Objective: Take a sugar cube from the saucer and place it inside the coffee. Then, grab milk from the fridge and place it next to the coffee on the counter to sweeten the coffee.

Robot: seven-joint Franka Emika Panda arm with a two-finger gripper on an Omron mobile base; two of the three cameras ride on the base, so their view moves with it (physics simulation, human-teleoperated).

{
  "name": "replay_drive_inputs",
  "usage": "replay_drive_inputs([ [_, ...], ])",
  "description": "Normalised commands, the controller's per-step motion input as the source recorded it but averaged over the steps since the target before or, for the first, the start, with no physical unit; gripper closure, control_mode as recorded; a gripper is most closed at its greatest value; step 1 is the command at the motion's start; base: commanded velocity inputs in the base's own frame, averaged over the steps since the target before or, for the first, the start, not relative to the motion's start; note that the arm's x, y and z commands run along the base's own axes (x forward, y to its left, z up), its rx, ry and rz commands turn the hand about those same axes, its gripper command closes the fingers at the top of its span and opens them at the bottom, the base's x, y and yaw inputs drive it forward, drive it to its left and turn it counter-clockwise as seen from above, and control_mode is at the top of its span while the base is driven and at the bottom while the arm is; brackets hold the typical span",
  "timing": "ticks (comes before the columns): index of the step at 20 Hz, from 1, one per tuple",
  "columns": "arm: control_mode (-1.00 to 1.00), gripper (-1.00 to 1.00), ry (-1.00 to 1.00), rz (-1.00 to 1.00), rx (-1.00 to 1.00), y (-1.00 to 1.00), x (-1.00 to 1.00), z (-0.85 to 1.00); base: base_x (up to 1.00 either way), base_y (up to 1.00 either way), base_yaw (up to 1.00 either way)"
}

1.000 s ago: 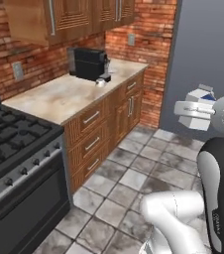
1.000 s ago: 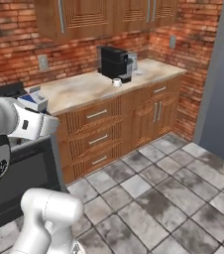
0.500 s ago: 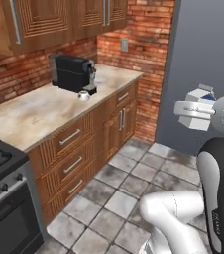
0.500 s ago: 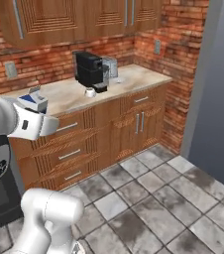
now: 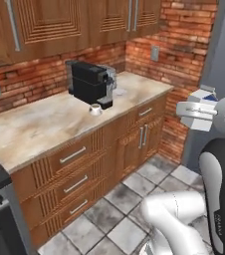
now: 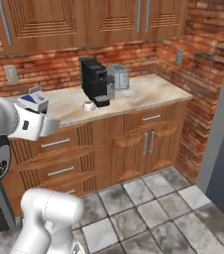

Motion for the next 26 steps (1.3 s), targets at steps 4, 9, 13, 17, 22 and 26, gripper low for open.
replay_drive_inputs([
  [4,1.0,1.0,0.0,0.0,0.0,0.0,0.0,0.0,1.0,-0.27,0.52],
  [9,1.0,1.0,0.0,0.0,0.0,0.0,0.0,0.0,0.99,-0.3,0.5],
  [13,1.0,1.0,0.0,0.0,0.0,0.0,0.0,0.0,0.57,-0.34,0.22],
  [17,1.0,1.0,0.0,0.0,0.0,0.0,0.0,0.0,0.51,-0.16,0.09],
  [22,1.0,1.0,0.0,0.0,0.0,0.0,0.0,0.0,0.27,-0.03,0.23],
  [26,1.0,1.0,0.0,0.0,0.0,0.0,0.0,0.0,0.19,-0.1,0.3],
])
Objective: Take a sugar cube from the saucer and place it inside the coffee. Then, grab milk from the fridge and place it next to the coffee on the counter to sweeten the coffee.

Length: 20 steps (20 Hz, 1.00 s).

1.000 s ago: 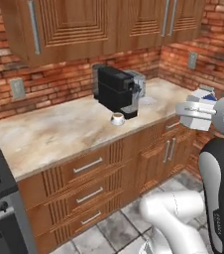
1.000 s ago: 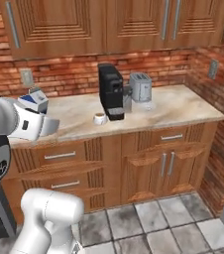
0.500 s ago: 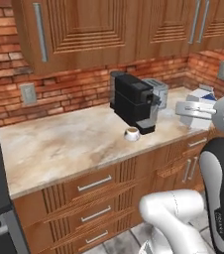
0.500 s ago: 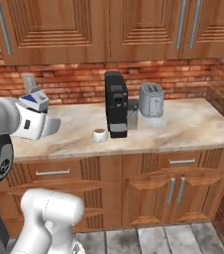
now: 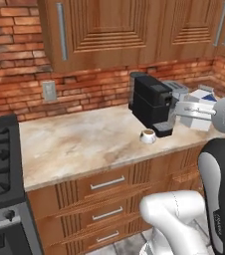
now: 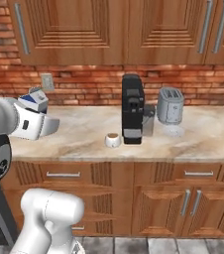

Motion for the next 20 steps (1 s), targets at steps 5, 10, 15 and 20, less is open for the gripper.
replay_drive_inputs([
  [5,1.0,1.0,0.0,0.0,0.0,0.0,0.0,0.0,0.4,-0.35,0.25],
  [10,1.0,1.0,0.0,0.0,0.0,0.0,0.0,0.0,0.53,-0.32,0.09],
  [15,1.0,1.0,0.0,0.0,0.0,0.0,0.0,0.0,0.55,-0.14,0.01],
  [20,1.0,1.0,0.0,0.0,0.0,0.0,0.0,0.0,0.43,-0.06,0.0],
])
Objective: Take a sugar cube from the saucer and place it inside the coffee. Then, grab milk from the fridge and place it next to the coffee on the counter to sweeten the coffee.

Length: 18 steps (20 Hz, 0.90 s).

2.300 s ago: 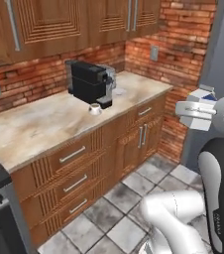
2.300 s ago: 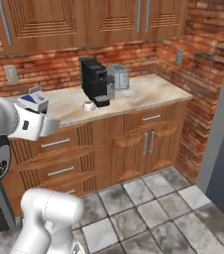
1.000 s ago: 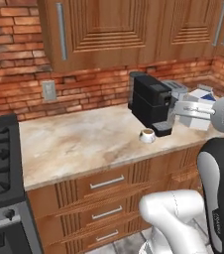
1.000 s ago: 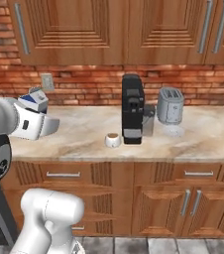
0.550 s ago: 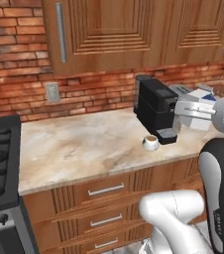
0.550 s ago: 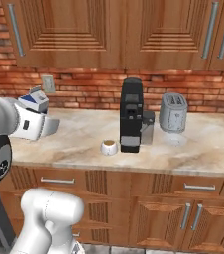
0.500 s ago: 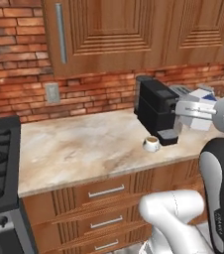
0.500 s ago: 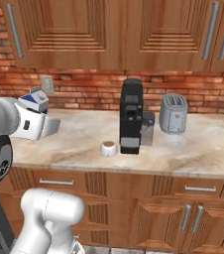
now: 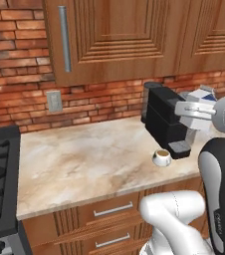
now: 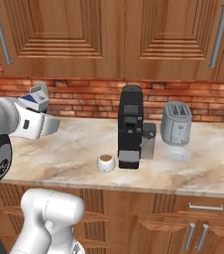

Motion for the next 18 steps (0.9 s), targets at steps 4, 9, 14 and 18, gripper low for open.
replay_drive_inputs([
  [4,-1.0,1.0,0.03,0.0,0.0,0.0,0.0,0.0,0.11,0.0,0.0],
  [9,-1.0,1.0,0.27,-0.07,0.0,0.06,0.0,0.0,0.0,0.0,0.0],
  [14,-1.0,1.0,0.31,-0.31,-0.01,0.04,0.0,-0.1,0.0,0.0,0.0],
  [18,-1.0,1.0,0.17,-0.35,-0.19,0.14,0.0,-0.71,0.0,0.0,0.0],
])
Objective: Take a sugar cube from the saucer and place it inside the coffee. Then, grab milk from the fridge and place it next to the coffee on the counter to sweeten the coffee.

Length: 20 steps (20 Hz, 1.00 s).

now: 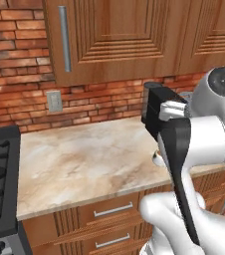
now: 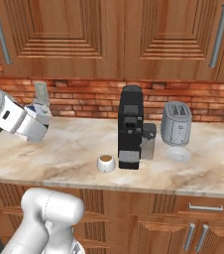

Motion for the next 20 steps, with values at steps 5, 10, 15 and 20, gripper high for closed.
replay_drive_inputs([
  [5,-1.0,1.0,0.29,-0.28,-0.23,0.15,0.12,-0.95,0.0,0.0,0.0],
  [10,-1.0,1.0,0.33,-0.14,-0.16,0.05,0.22,-0.71,0.0,0.0,0.0],
  [15,-1.0,1.0,0.05,0.0,-0.02,0.0,0.07,-0.3,0.0,0.0,0.0],
  [20,-1.0,1.0,-0.02,0.0,0.0,0.05,0.39,-0.51,0.0,0.0,0.0],
])
